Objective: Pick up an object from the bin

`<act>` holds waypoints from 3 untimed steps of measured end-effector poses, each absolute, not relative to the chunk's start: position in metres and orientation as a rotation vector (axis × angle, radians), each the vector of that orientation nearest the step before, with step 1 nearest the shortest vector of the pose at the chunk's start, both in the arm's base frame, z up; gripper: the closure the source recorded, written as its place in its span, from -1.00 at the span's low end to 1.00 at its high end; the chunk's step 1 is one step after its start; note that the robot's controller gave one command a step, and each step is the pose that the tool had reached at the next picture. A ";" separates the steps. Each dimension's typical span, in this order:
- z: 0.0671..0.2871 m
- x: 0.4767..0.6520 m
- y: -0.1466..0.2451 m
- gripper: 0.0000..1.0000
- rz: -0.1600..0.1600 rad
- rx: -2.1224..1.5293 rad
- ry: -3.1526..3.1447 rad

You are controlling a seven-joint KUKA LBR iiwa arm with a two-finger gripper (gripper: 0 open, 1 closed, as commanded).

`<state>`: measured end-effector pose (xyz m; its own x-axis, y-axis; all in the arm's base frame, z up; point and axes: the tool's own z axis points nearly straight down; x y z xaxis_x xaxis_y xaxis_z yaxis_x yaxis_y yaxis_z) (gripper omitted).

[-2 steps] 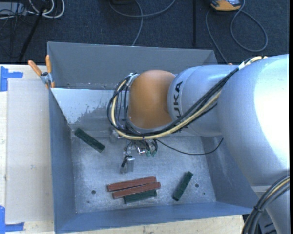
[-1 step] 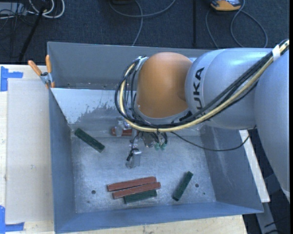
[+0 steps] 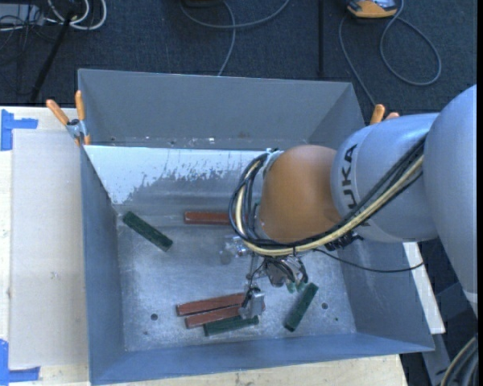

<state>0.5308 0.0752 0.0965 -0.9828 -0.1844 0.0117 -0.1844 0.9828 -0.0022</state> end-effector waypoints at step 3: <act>0.068 0.502 0.112 -1.00 0.001 0.373 -3.114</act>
Offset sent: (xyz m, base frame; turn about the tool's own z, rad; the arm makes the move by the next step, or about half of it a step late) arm 0.0000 0.0000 0.0000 0.0000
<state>0.5024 0.1119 0.0682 -0.9717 -0.2364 0.0050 -0.2364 0.9717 -0.0001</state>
